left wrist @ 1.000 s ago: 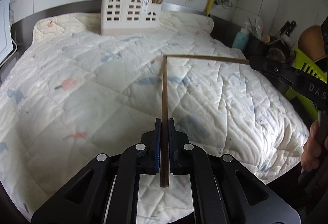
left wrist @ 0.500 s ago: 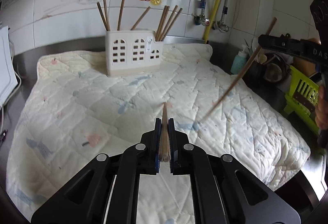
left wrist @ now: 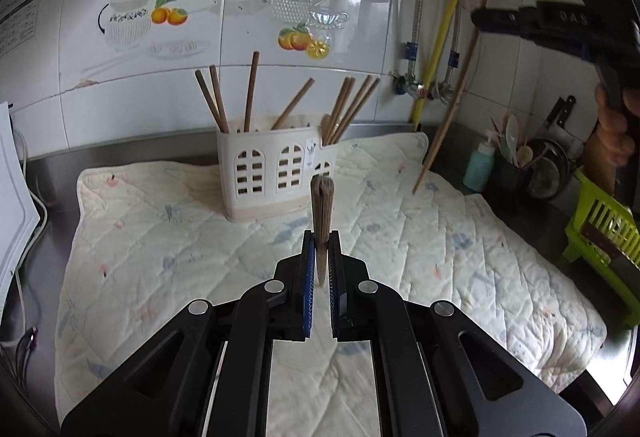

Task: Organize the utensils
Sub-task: 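Lift both chopsticks over the holder and lower them into it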

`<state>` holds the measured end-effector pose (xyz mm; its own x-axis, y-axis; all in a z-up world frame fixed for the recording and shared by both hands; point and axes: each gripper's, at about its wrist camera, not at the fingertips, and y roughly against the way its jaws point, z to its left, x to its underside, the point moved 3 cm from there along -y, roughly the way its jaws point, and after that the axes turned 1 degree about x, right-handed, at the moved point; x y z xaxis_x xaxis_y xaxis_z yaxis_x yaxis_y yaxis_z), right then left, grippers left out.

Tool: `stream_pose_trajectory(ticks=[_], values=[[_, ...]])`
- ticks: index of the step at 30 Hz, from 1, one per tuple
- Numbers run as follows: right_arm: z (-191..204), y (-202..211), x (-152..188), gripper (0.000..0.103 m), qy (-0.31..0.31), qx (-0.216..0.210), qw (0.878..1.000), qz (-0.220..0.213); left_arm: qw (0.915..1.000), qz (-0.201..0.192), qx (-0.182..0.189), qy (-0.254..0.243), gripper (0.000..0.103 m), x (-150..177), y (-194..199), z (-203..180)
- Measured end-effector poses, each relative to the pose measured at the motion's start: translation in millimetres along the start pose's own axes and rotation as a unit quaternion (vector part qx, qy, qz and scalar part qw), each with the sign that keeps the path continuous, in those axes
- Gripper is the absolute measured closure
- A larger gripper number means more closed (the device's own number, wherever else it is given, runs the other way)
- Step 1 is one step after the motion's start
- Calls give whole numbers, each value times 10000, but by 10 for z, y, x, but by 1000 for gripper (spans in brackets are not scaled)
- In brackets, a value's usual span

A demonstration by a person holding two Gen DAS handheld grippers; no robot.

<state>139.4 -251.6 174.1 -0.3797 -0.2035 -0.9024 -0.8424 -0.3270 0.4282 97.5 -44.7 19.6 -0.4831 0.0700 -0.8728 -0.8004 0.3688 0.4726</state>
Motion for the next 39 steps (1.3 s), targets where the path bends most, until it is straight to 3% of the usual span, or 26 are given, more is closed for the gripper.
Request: stream_pose_trajectory(ticks=[8,15,21,28,34,39], values=[[-106,-215,-698,96,33,129,9987,-487,9996,-199,-35,-195,98,-426,-123,64],[-250,-626,-1031,96,-133,219,9976,-648,9961,-789,-161,-352,98,-1061,-87,96],[-290,-1163,-934,96,-48,293,9991,-317,9895,-1378,-272,-344,98,-1658,-76,146],[-379,-1678,-641,96,-169,199,9995,179,9806,-1892,-412,-309,98,-2112,-104,161],[-426,-1886,-430,96,-174,146,9987,457,9772,-1982,-679,-354,98,-2234,-326,201],[-427,-1959,-301,96,-90,104,9979,636,9791,-1864,-763,-282,98,-2220,-554,298]])
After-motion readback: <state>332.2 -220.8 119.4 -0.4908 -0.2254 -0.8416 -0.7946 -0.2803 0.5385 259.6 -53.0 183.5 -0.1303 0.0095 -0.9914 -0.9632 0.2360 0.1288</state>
